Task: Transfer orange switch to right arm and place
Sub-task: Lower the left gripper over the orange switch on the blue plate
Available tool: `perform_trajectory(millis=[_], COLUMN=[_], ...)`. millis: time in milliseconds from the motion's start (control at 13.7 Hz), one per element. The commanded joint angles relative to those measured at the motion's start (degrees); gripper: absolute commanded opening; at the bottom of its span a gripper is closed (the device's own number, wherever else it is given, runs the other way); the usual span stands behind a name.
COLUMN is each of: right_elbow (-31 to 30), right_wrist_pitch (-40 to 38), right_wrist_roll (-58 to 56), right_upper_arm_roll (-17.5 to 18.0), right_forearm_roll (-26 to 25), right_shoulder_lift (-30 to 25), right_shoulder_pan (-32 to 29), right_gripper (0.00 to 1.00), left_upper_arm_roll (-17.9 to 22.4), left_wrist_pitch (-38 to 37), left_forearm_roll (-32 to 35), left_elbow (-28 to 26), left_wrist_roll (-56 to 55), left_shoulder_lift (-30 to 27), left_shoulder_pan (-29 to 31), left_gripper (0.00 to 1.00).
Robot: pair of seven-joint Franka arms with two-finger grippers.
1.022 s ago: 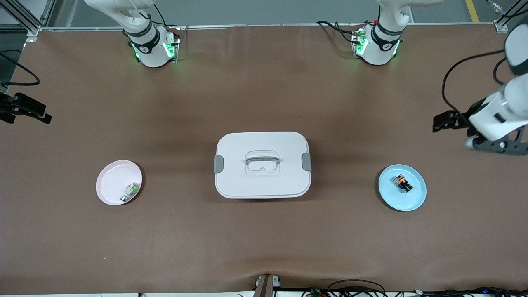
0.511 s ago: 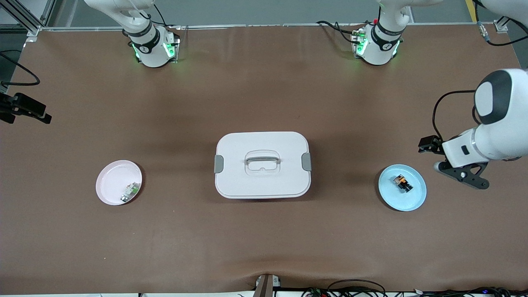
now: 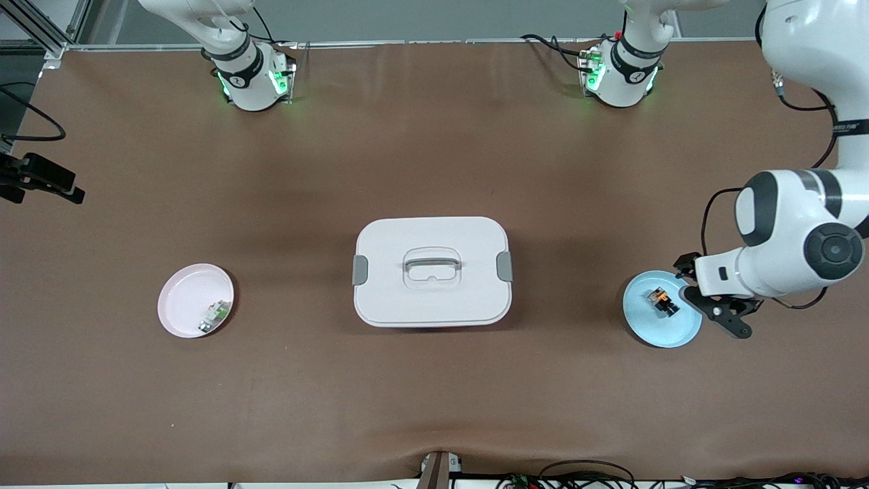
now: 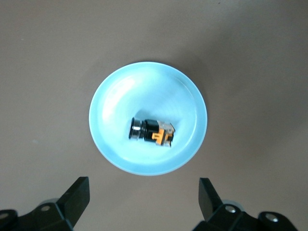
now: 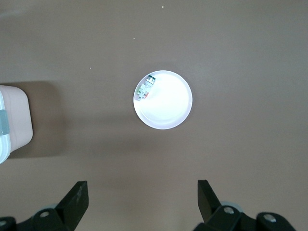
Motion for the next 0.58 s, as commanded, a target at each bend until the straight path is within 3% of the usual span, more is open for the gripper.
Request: perform_trajectory(millis=[0, 511], right_elbow=[-0.28, -0.28], right_wrist_pitch=[-0.05, 0.03], right_wrist_roll=[0.1, 0.1], right_upper_arm_roll=[0.06, 0.06], right_forearm_roll=[-0.62, -0.62], right_shoulder_lift=[-0.84, -0.75], right_shoulder_pan=[0.01, -0.08], right_gripper=[1.0, 1.0], left_upper_arm_roll=[-0.01, -0.36], left_wrist_pitch=[6.38, 14.57], left_forearm_roll=[0.99, 1.25], left_elbow=[-3.34, -3.61], left_wrist_roll=[1.12, 3.75], left_shoulder_lift=[0.14, 5.24], left_shoulder_pan=[0.26, 1.05], left_gripper=[1.0, 1.0])
